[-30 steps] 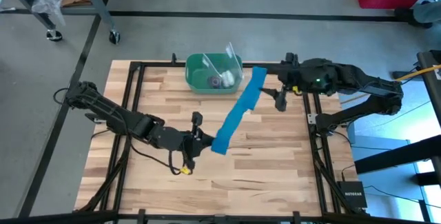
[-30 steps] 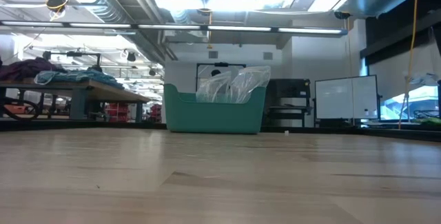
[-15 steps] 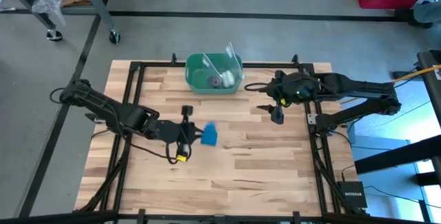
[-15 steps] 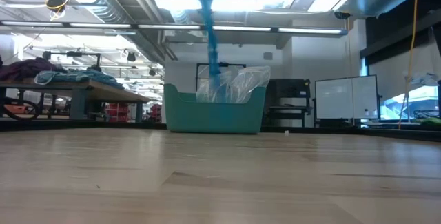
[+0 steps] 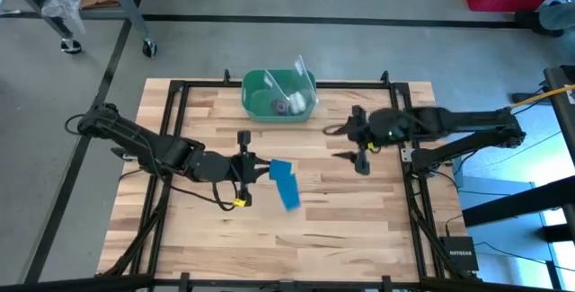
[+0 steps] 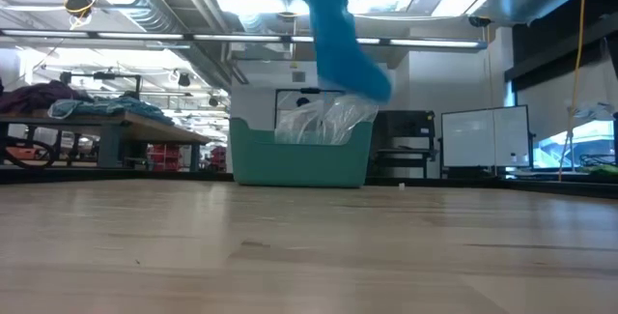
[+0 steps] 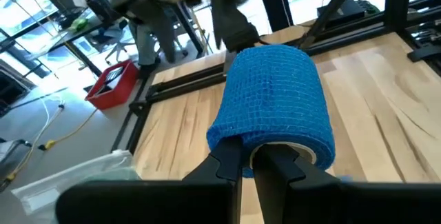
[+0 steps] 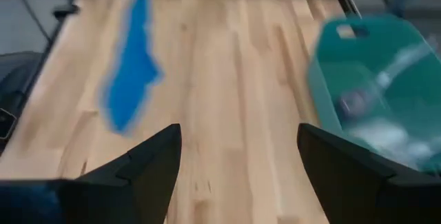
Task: Roll bandage
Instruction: Roll the blue bandage
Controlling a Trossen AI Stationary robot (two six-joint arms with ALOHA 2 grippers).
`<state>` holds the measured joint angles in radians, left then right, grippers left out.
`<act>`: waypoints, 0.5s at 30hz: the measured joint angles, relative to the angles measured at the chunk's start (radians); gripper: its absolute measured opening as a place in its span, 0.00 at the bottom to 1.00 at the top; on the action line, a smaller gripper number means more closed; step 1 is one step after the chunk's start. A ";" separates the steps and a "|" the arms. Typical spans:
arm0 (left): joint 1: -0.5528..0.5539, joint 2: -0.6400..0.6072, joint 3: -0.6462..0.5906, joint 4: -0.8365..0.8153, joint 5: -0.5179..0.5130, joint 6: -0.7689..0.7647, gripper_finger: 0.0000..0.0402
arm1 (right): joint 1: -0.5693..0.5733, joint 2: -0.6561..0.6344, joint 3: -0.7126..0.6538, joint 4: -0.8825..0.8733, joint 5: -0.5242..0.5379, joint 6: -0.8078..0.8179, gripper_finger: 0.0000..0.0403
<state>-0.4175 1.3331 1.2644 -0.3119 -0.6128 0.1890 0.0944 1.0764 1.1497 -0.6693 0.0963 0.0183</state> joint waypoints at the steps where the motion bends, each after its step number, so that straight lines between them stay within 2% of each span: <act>1: -0.001 0.000 0.000 0.000 0.000 0.001 0.04 | 0.012 -0.017 -0.047 0.067 0.003 -0.008 0.72; 5: -0.001 0.000 0.000 0.004 0.001 0.003 0.04 | 0.042 -0.061 -0.249 0.404 0.039 -0.029 0.72; 9: 0.000 0.000 0.000 0.019 0.000 0.021 0.04 | 0.043 -0.035 -0.406 0.700 0.044 -0.030 0.72; 12: 0.000 0.000 0.000 0.018 0.001 0.024 0.04 | 0.043 0.020 -0.469 0.843 0.075 -0.031 0.72; 15: 0.001 0.000 0.000 0.018 0.002 0.024 0.04 | 0.043 0.088 -0.475 0.935 0.066 -0.031 0.72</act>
<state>-0.4164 1.3331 1.2640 -0.2938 -0.6109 0.2131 0.1375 1.1642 0.6750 0.2655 0.1620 -0.0124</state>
